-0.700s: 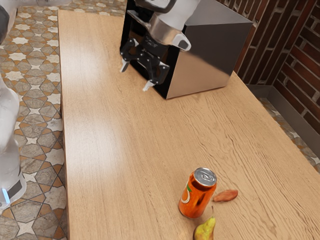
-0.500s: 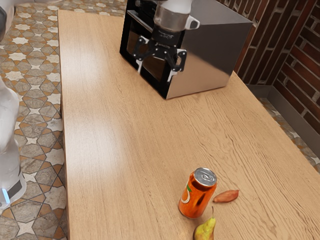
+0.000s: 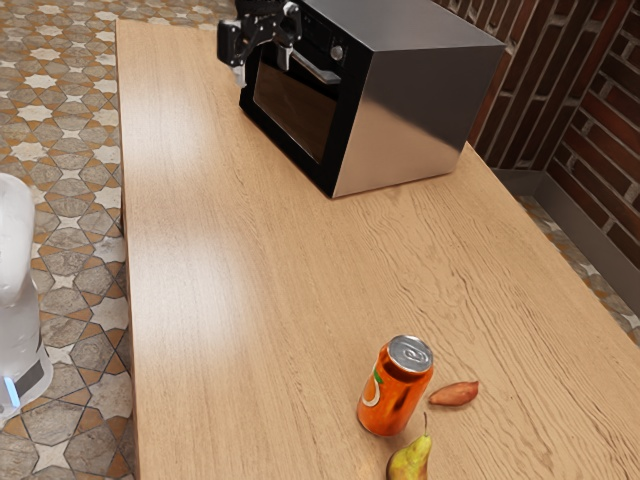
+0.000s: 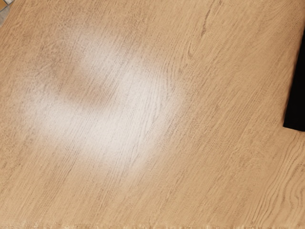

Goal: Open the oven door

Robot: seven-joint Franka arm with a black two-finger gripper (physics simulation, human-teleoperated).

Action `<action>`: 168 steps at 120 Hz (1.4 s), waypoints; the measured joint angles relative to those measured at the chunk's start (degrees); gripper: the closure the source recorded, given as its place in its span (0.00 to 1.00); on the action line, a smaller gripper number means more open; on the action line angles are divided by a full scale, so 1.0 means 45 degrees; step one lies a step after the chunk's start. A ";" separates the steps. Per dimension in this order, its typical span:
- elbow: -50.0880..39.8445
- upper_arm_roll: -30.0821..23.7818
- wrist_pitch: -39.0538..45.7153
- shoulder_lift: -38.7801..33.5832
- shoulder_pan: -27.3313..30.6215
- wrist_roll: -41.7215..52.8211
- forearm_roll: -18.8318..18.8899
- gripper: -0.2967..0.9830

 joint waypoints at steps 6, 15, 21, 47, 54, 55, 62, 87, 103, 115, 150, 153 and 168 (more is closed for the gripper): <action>-0.0261 0.0014 0.0889 -0.0002 0.0088 -0.0382 -0.0018 0.23; -0.0450 0.0049 0.2036 0.0049 0.0460 -0.0809 -0.0028 0.23; -0.0496 0.0055 0.2642 0.0083 0.0567 -0.1056 -0.0018 0.23; -0.1258 0.0094 0.4306 0.0146 0.1126 -0.1827 0.0006 0.23; -0.1407 0.0103 0.4547 0.0181 0.1370 -0.1803 0.0296 0.23; -0.1418 0.0105 0.4576 0.0189 0.1392 -0.1797 0.0387 0.23; -0.1461 0.0106 0.4750 0.0250 0.1481 -0.1736 0.1029 0.24; -0.1805 0.0075 0.5114 0.0231 0.1422 -0.0872 0.2049 0.23; -0.1999 0.0083 0.5124 0.0223 0.1457 -0.0116 0.1972 0.23; -0.1957 0.0152 0.5294 0.0480 0.1935 0.0373 0.1885 0.23; -0.1840 0.0189 0.7393 0.1783 0.2733 0.1980 0.1869 0.24; -0.1831 0.0191 0.7549 0.1865 0.2813 0.2102 0.1867 0.24; -0.1816 0.0330 0.8134 0.2114 0.3034 0.2660 0.1757 0.24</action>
